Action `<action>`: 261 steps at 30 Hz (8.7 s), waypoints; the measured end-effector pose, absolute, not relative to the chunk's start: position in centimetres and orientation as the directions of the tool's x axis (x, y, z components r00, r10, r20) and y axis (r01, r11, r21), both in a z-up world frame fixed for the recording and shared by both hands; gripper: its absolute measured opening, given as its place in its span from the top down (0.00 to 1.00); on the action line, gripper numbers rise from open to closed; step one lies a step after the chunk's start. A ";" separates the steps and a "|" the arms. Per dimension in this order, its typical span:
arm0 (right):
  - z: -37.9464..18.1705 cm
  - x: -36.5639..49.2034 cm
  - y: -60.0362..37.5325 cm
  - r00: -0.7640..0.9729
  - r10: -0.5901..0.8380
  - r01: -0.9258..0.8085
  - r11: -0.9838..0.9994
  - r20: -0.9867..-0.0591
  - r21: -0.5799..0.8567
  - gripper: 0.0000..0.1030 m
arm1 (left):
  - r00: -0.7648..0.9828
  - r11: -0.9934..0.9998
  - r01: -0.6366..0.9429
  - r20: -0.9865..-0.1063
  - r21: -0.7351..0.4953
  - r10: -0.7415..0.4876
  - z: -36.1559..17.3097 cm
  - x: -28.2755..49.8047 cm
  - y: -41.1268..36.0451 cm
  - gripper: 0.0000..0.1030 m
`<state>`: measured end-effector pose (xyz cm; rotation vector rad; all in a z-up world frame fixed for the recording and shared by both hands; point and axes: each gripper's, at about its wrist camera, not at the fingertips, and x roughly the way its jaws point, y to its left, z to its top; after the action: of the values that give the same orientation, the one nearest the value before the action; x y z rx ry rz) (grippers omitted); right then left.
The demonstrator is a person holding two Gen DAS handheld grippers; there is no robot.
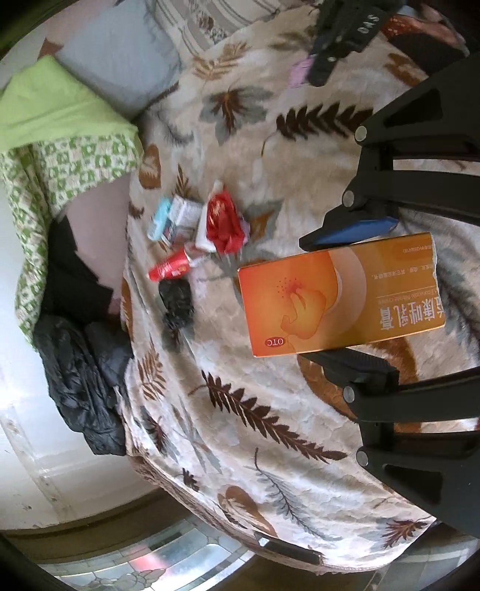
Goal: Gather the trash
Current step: 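Grasp the pink tissue with the right tool while the left tool holds the orange box, then carry the orange box and pink tissue over the red basket and release both, then move both tools back to the bed and grasp red torn packaging with the left tool, then grasp the red plastic bag with the right tool while the left tool holds the red packaging, then carry the red packaging and red bag to the red basket and release both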
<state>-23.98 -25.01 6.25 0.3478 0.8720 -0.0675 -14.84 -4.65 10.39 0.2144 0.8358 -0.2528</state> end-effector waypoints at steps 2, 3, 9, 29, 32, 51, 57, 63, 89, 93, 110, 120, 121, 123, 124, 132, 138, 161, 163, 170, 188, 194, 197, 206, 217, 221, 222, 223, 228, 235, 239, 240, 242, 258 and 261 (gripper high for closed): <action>6.7 -25.4 -25.0 0.653 0.067 0.215 0.939 -0.754 0.269 0.80 | 0.648 0.943 0.322 -0.745 0.080 -0.158 10.9 -15.6 -5.1 0.52; 7.1 -26.3 -25.0 0.659 0.048 0.229 0.938 -0.750 0.261 0.80 | 0.650 0.940 0.332 -0.741 0.075 -0.170 11.1 -16.1 -5.3 0.52; 8.1 -29.1 -25.6 0.679 0.025 0.275 0.918 -0.733 0.286 0.80 | 0.664 0.921 0.382 -0.718 0.082 -0.211 12.4 -18.1 -6.8 0.52; 9.6 -31.2 -25.2 0.709 -0.013 0.262 0.933 -0.705 0.246 0.80 | 0.685 0.888 0.432 -0.698 0.158 -0.209 13.3 -21.0 -9.2 0.52; 10.1 -31.7 -25.2 0.711 -0.038 0.266 0.939 -0.702 0.219 0.80 | 0.685 0.882 0.441 -0.697 0.164 -0.213 13.5 -21.1 -9.5 0.52; 10.6 -37.4 -30.2 0.700 -0.165 0.423 0.880 -0.694 0.217 0.80 | 0.629 0.779 0.599 -0.712 0.186 -0.314 13.7 -23.5 -15.3 0.52; 10.8 -40.6 -33.1 0.688 -0.230 0.501 0.837 -0.689 0.221 0.80 | 0.605 0.702 0.682 -0.696 0.204 -0.385 14.2 -25.3 -19.9 0.52; 10.3 -46.8 -37.3 0.627 -0.345 0.634 0.747 -0.698 0.201 0.80 | 0.495 0.563 0.808 -0.717 0.173 -0.491 14.3 -28.7 -26.8 0.52; 5.9 -59.1 -46.9 0.500 -0.449 0.836 0.475 -0.741 0.275 0.36 | 0.048 0.167 0.984 -0.822 -0.058 -0.568 11.6 -40.5 -45.4 0.25; 6.6 -58.3 -46.3 0.509 -0.452 0.827 0.492 -0.732 0.271 0.36 | 0.106 0.233 0.972 -0.807 -0.039 -0.580 12.5 -38.3 -42.9 0.21; 9.5 -42.7 -37.1 0.677 -0.173 0.544 0.772 -0.716 0.328 0.26 | 0.534 0.735 0.670 -0.755 0.104 -0.380 13.9 -18.0 -20.6 0.19; 7.7 -34.6 -32.2 0.658 0.011 0.400 0.842 -0.753 0.362 0.26 | 0.591 0.923 0.375 -0.790 0.087 -0.165 11.6 -2.9 -8.7 0.19; 7.3 -33.9 -32.0 0.649 0.025 0.396 0.842 -0.760 0.366 0.26 | 0.590 0.928 0.363 -0.792 0.087 -0.157 11.4 -1.9 -8.5 0.19; 6.9 -33.0 -31.7 0.636 0.040 0.393 0.843 -0.770 0.368 0.26 | 0.579 0.934 0.347 -0.803 0.086 -0.141 10.8 -0.2 -8.5 0.19; 6.7 -32.7 -31.7 0.631 0.046 0.390 0.844 -0.774 0.368 0.26 | 0.568 0.936 0.343 -0.811 0.079 -0.140 10.3 0.8 -8.7 0.19; 5.4 -30.5 -31.1 0.600 0.074 0.363 0.862 -0.796 0.353 0.26 | 0.510 0.947 0.320 -0.848 0.028 -0.147 7.4 6.2 -11.5 0.19; 4.2 -28.2 -30.2 0.580 0.098 0.331 0.879 -0.809 0.344 0.26 | 0.460 0.944 0.327 -0.881 0.054 -0.109 4.2 8.1 -13.4 0.86; 1.7 -4.5 -22.4 0.608 0.301 0.044 0.911 -0.735 0.410 0.19 | 0.533 0.967 0.255 -0.838 0.025 -0.119 8.8 -5.2 -0.7 0.86; 1.6 -3.7 -21.7 0.616 0.287 0.055 0.913 -0.734 0.403 0.16 | 0.539 0.967 0.248 -0.838 0.061 -0.085 8.0 -5.4 -0.9 0.86; 2.0 -3.9 -18.6 0.574 0.292 -0.030 0.941 -0.765 0.336 0.80 | 0.522 0.969 0.244 -0.848 0.044 -0.092 6.3 -6.0 -1.6 0.86; 2.6 -17.5 -25.1 0.594 0.190 0.108 0.944 -0.781 0.311 0.19 | 0.461 0.924 0.383 -0.870 0.016 -0.176 4.3 -10.3 -5.2 0.46; 3.1 -16.5 -26.1 0.617 0.188 0.104 0.943 -0.764 0.316 0.19 | 0.499 0.915 0.403 -0.833 -0.021 -0.239 6.3 -11.1 -4.5 0.23; 3.1 -15.6 -26.0 0.628 0.228 0.078 0.933 -0.744 0.351 0.19 | 0.500 0.914 0.403 -0.823 -0.055 -0.270 6.6 -10.7 -3.9 0.19; 1.8 -11.9 -23.7 0.621 0.289 0.060 0.909 -0.729 0.412 0.19 | 0.405 0.937 0.319 -0.873 -0.145 -0.273 3.1 -6.6 -3.8 0.19; 2.3 -12.0 -23.7 0.632 0.350 0.069 0.864 -0.692 0.499 0.53 | 0.463 0.946 0.321 -0.866 -0.034 -0.188 4.4 -7.1 -4.9 0.84; 3.3 -14.0 -24.3 0.643 0.326 0.095 0.864 -0.693 0.495 0.53 | 0.517 0.939 0.344 -0.837 0.013 -0.178 6.5 -8.4 -4.9 0.84; 3.6 -14.6 -24.5 0.645 0.315 0.104 0.866 -0.696 0.489 0.53 | 0.527 0.936 0.351 -0.831 0.024 -0.176 7.0 -8.7 -5.1 0.84; 3.9 -15.1 -24.7 0.647 0.308 0.110 0.868 -0.698 0.484 0.53 | 0.538 0.931 0.362 -0.824 0.036 -0.178 7.5 -9.1 -5.3 0.84; 5.7 -19.4 -26.1 0.674 0.228 0.158 0.884 -0.702 0.440 0.53 | 0.563 0.904 0.422 -0.801 0.064 -0.206 9.1 -10.8 -6.9 0.84; 7.0 -25.1 -28.8 0.693 0.127 0.248 0.882 -0.710 0.400 0.53 | 0.566 0.865 0.501 -0.771 0.041 -0.292 11.2 -13.8 -10.0 0.84; 7.7 -28.2 -30.1 0.697 0.055 0.300 0.883 -0.715 0.361 0.53 | 0.565 0.824 0.565 -0.753 0.054 -0.338 12.0 -15.9 -12.1 0.84; 7.9 -29.3 -30.5 0.696 0.030 0.319 0.882 -0.717 0.347 0.53 | 0.564 0.814 0.578 -0.749 0.057 -0.347 12.2 -16.4 -12.6 0.84; 8.2 -31.0 -31.1 0.695 -0.001 0.351 0.874 -0.719 0.337 0.53 | 0.552 0.789 0.611 -0.745 0.057 -0.374 12.5 -17.5 -13.7 0.84; 9.6 -43.6 -36.9 0.627 -0.240 0.612 0.740 -0.741 0.278 0.53 | 0.389 0.513 0.857 -0.717 0.050 -0.579 13.8 -26.8 -24.8 0.84; 10.1 -45.7 -37.5 0.612 -0.289 0.649 0.716 -0.736 0.258 0.53 | 0.347 0.454 0.890 -0.719 0.049 -0.602 13.7 -28.4 -26.7 0.84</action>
<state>-45.73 -37.45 10.15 0.5456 0.7262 -0.5726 -28.37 -26.71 13.68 0.4817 0.6930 -1.0168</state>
